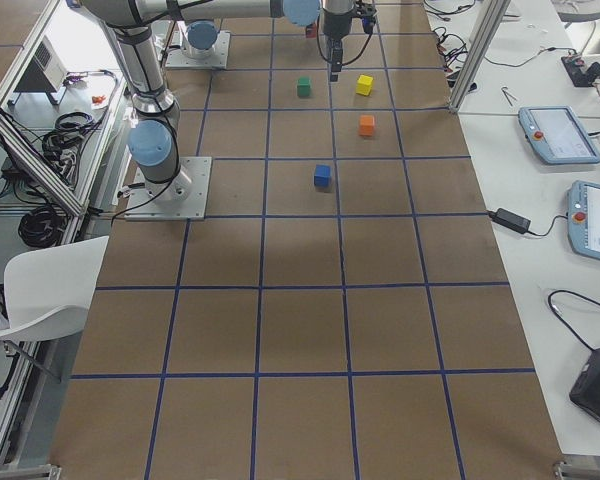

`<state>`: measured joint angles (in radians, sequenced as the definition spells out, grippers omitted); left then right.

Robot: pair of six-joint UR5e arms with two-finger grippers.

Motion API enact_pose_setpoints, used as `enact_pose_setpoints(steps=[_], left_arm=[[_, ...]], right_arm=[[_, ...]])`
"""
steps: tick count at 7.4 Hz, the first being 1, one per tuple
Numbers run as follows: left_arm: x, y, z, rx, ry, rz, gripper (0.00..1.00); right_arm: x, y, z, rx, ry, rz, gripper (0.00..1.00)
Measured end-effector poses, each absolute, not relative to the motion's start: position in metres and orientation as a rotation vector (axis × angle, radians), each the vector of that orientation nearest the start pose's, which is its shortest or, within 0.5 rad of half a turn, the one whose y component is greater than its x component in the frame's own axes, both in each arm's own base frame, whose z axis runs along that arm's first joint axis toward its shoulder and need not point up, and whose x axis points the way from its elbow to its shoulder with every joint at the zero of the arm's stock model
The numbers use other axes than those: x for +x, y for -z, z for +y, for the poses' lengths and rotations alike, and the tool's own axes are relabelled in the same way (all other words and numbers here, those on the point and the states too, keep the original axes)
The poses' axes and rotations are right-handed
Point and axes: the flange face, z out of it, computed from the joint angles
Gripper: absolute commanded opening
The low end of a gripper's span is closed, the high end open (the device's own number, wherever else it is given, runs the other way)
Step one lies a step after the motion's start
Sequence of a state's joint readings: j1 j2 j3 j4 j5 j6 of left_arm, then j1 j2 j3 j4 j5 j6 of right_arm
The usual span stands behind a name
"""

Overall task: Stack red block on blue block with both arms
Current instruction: 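Close the left gripper on the red cube and lift it, then carry the red cube toward the middle of the table with the left gripper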

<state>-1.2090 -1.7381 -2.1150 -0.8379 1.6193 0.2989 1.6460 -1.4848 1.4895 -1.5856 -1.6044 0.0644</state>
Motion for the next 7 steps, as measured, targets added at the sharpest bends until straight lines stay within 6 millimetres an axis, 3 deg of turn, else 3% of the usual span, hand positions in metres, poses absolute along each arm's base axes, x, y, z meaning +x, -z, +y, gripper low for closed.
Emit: enact_pose_setpoints(steps=[1,3,5,7], left_arm=[[0.02,-0.255,-0.508,-0.065,0.033,3.084,0.06],[-0.072,-0.305,-0.549,-0.024,0.046,3.111,0.05],[-0.176,-0.316,-0.564,-0.062,0.059,3.183,0.05],[-0.277,-0.299,-0.561,-0.073,0.015,3.219,0.06]], right_arm=[[0.169,-0.486,-0.518,-0.017,0.02,3.174,1.0],[0.169,-0.486,-0.518,-0.017,0.02,3.174,1.0],[0.169,-0.486,-0.518,-0.017,0.019,3.175,1.0],[0.169,-0.486,-0.518,-0.017,0.02,3.175,1.0]])
